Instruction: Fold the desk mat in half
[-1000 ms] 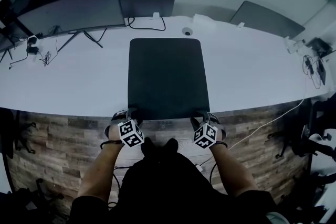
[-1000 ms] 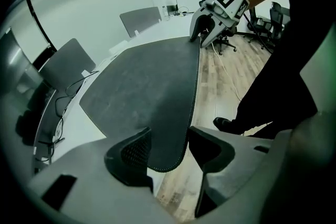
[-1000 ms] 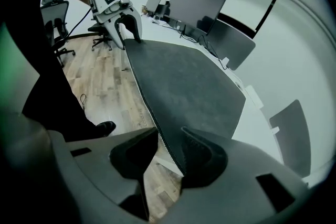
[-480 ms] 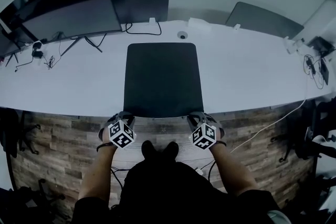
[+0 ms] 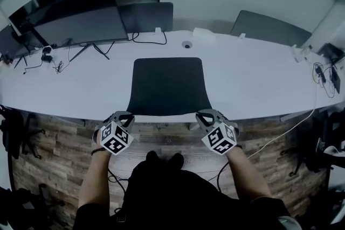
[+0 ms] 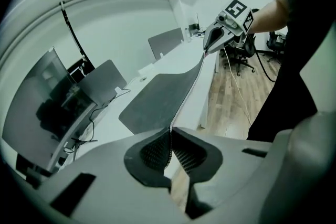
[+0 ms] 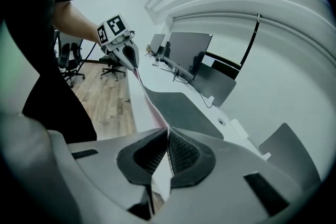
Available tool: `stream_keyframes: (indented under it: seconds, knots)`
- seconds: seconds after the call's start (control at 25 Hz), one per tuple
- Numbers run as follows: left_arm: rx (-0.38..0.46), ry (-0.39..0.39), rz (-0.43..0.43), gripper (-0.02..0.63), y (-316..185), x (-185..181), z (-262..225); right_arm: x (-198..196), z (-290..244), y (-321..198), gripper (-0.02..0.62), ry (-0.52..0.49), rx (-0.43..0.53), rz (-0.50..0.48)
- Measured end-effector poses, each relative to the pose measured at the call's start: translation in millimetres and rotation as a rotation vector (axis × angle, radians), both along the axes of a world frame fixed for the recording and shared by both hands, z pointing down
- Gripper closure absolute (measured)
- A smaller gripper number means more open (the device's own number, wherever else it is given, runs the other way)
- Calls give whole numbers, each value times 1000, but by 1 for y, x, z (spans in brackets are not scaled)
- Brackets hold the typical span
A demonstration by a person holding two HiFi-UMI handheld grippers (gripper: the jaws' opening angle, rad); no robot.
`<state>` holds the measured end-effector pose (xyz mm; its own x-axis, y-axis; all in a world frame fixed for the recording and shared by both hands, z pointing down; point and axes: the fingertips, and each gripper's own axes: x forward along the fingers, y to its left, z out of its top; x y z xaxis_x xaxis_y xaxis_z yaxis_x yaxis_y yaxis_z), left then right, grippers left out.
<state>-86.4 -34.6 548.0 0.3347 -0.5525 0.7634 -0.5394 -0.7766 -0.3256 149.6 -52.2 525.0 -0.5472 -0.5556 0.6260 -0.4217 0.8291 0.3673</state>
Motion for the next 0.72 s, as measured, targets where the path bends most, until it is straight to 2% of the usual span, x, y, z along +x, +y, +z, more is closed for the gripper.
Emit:
stream_keyframes:
  seconds: [0.2, 0.36, 0.52, 0.72]
  knots:
    - [69, 19, 14, 583, -2, 7, -49, 8, -37, -2, 580, -45, 9, -19]
    - [76, 53, 25, 583, -7, 8, -71, 6, -58, -10, 580, -52, 31, -25]
    - [75, 79, 31, 583, -32, 2, -75, 4, -65, -33, 580, -57, 22, 0]
    - [45, 85, 36, 583, -71, -11, -61, -12, -67, -63, 580, 0, 44, 13]
